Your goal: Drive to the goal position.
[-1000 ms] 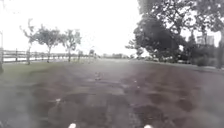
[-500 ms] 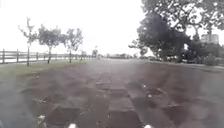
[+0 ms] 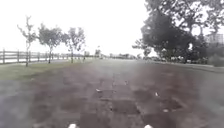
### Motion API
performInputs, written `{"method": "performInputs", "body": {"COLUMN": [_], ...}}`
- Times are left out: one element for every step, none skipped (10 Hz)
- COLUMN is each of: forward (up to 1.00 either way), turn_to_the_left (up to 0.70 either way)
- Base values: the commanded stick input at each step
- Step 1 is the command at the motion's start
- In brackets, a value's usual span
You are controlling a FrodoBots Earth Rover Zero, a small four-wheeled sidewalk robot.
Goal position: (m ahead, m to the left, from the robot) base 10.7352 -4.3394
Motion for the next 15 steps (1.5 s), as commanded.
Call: {"method": "performInputs", "body": {"forward": [1.00,1.00,1.00,1.00,1.00,1.00,1.00,1.00,1.00,1.00,1.00,1.00,1.00,1.00,1.00], "turn_to_the_left": [0.00,0.00,0.00,0.00,0.00,0.00,0.00,0.00,0.00,0.00,0.00,0.00,0.00,-0.19,-0.35]}}
